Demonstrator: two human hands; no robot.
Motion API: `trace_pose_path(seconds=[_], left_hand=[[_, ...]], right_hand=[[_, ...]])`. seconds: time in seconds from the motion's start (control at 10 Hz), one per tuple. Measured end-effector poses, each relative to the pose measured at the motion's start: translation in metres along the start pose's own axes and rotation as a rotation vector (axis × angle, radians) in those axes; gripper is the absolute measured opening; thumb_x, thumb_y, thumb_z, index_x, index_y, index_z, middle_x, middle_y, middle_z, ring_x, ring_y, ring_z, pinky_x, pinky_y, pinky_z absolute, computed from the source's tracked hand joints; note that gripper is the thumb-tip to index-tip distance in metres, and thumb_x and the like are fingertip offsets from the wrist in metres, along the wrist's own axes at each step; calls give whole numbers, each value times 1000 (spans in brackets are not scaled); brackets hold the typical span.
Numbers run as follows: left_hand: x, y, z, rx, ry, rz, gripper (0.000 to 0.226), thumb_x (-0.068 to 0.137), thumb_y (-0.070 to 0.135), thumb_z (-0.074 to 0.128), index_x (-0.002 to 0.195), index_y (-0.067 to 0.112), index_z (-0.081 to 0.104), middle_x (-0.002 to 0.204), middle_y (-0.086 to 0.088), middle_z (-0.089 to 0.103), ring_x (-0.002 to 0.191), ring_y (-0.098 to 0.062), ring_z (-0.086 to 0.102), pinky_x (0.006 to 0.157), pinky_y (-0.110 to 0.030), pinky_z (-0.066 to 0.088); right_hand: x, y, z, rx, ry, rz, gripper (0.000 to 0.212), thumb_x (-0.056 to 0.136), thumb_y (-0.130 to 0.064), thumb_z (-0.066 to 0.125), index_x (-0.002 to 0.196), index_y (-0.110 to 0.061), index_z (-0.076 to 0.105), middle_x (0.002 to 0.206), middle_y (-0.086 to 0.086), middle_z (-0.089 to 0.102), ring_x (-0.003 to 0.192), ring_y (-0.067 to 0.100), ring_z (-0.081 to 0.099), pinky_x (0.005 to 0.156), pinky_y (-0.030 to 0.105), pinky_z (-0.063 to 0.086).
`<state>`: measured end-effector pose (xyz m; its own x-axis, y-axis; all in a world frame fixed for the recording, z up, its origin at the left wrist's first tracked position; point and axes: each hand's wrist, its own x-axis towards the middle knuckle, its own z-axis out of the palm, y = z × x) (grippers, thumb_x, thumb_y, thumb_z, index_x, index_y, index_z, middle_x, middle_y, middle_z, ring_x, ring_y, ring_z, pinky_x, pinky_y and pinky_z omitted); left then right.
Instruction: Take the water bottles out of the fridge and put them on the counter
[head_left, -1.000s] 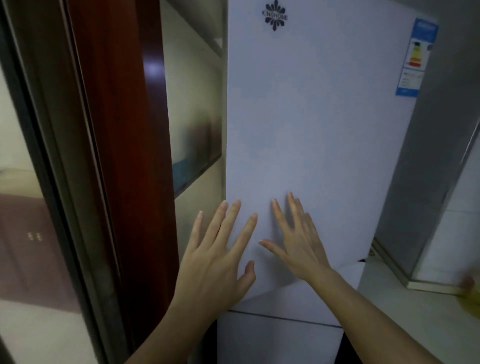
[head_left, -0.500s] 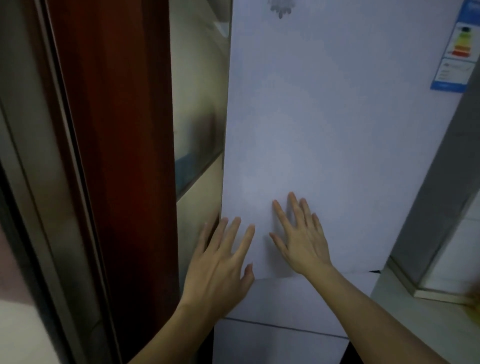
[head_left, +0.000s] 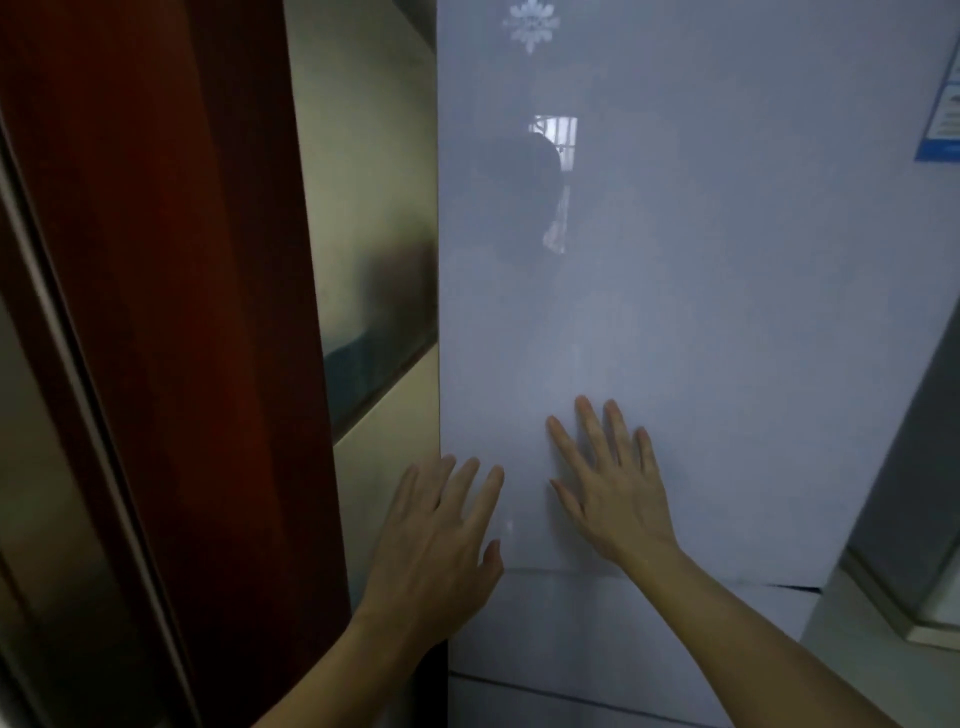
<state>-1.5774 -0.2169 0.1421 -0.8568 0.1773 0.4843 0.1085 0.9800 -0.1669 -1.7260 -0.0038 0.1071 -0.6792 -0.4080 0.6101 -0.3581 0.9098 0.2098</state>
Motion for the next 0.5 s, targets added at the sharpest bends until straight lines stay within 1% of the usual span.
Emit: trace_pose_path(seconds=[0.1, 0.2, 0.3, 0.4, 0.5], left_hand=[[3, -1, 3, -35, -16, -7, 71, 84, 50, 59, 146, 18, 52, 146, -13, 58, 134, -34, 55, 109, -53, 41], [3, -5, 3, -64, -63, -19, 72, 93, 51, 44, 158, 23, 31, 161, -9, 39, 148, -31, 35, 120, -51, 24], [5, -10, 0, -64, -33, -43, 70, 89, 47, 49, 153, 20, 41, 153, -10, 51, 142, -31, 46, 115, -50, 34], [2, -14, 4, -118, -1, -44, 69, 88, 44, 51, 152, 19, 43, 149, -8, 54, 138, -31, 50, 114, -49, 36], [-2, -15, 5, -160, -57, -86, 68, 91, 46, 46, 154, 21, 39, 151, -4, 52, 138, -26, 48, 114, -43, 35]], right_hand=[[8, 3, 2, -23, -18, 18, 71, 99, -53, 40, 162, -26, 21, 171, 9, 8, 156, 38, 13, 117, 64, 25], [11, 7, 8, -40, -55, 42, 70, 98, -54, 35, 161, -24, 25, 170, 11, 12, 155, 39, 17, 116, 65, 27], [12, 11, 11, -37, -85, 53, 70, 97, -54, 29, 160, -22, 29, 169, 14, 15, 153, 41, 21, 115, 66, 29], [9, 13, 16, -28, -74, 44, 71, 96, -54, 29, 159, -22, 30, 169, 15, 17, 153, 42, 22, 114, 67, 30], [9, 7, 14, -19, -86, 45, 71, 96, -53, 33, 160, -25, 23, 169, 15, 14, 153, 43, 20, 115, 65, 30]])
